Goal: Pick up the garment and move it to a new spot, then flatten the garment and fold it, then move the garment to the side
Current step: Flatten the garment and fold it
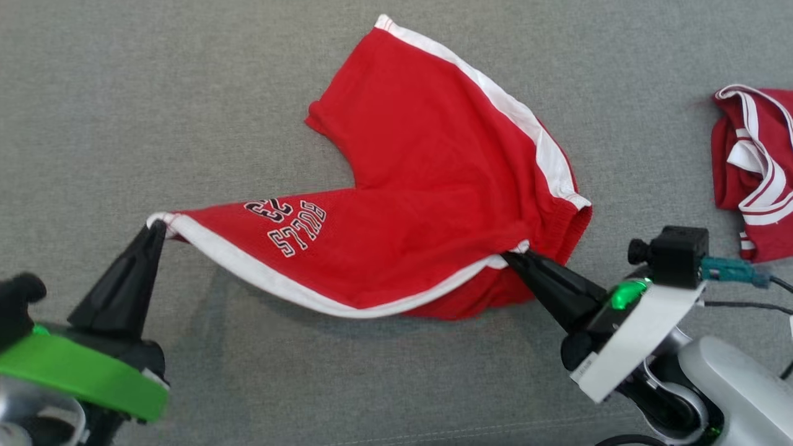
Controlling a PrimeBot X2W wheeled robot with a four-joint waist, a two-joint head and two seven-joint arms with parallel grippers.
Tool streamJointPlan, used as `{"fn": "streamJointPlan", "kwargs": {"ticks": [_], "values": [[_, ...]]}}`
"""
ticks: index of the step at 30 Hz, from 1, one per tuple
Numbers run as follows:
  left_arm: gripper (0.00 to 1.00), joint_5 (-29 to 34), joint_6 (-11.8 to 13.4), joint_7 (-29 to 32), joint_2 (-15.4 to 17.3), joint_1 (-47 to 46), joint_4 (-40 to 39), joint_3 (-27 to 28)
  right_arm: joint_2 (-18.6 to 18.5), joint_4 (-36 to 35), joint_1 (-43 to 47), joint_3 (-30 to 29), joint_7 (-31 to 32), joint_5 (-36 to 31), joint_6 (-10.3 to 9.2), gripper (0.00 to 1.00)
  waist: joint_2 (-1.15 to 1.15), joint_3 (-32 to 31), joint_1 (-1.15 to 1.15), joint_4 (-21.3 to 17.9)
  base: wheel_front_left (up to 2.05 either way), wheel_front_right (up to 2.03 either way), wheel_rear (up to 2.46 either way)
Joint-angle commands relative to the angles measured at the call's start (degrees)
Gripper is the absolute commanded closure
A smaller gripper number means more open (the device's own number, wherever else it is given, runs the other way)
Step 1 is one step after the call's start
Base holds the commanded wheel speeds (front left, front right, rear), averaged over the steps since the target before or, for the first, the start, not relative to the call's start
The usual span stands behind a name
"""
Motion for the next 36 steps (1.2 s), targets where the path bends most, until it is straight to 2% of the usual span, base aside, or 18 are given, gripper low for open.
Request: {"fn": "streamJointPlan", "kwargs": {"ticks": [1,3,7,11,15,23,29,36], "values": [[1.00,-1.52,-0.41,2.56,1.31,-3.75,0.06,0.64,1.57,1.23,-2.25,0.27,0.01,1.26,-0.01,1.00,0.00,9.94,0.01,-8.78,0.00,0.00,0.00],[1.00,-1.81,-0.90,7.47,4.55,-8.81,1.20,1.47,3.77,3.11,-5.55,1.15,0.11,2.73,-0.01,1.00,0.00,11.06,0.01,-10.37,0.00,0.00,0.00],[1.00,-3.15,-3.22,16.87,8.32,-19.50,4.12,0.53,6.75,7.33,-10.78,2.71,-0.77,5.88,-0.01,1.00,0.00,12.38,0.01,-13.61,0.00,0.00,0.00],[1.00,-3.21,-6.10,26.22,8.77,-31.12,8.73,-3.00,7.94,10.23,-13.82,3.31,-2.08,9.36,-0.01,1.00,0.00,13.30,0.01,-16.14,0.00,0.00,0.00],[1.00,-1.38,-9.04,33.84,6.12,-42.94,15.07,-7.68,8.73,11.87,-15.78,4.60,-3.23,12.22,-0.01,1.00,0.00,14.37,0.01,-18.35,0.00,0.00,0.00],[1.00,3.34,-13.92,44.22,1.33,-61.45,27.39,-14.06,10.78,13.94,-19.67,7.49,-7.12,14.38,-0.01,1.00,0.00,15.62,0.01,-21.68,0.00,0.00,0.00],[1.00,6.08,-16.46,47.52,-1.66,-70.21,35.36,-16.81,11.22,15.68,-21.73,8.99,-9.62,16.01,-0.01,1.00,0.00,16.47,0.01,-22.70,0.00,0.00,0.00],[1.00,8.41,-17.73,46.34,-3.85,-74.43,43.26,-18.25,11.03,17.59,-22.88,10.99,-11.54,17.42,-0.01,1.00,0.00,16.98,0.01,-23.12,0.00,0.00,0.00]]}}
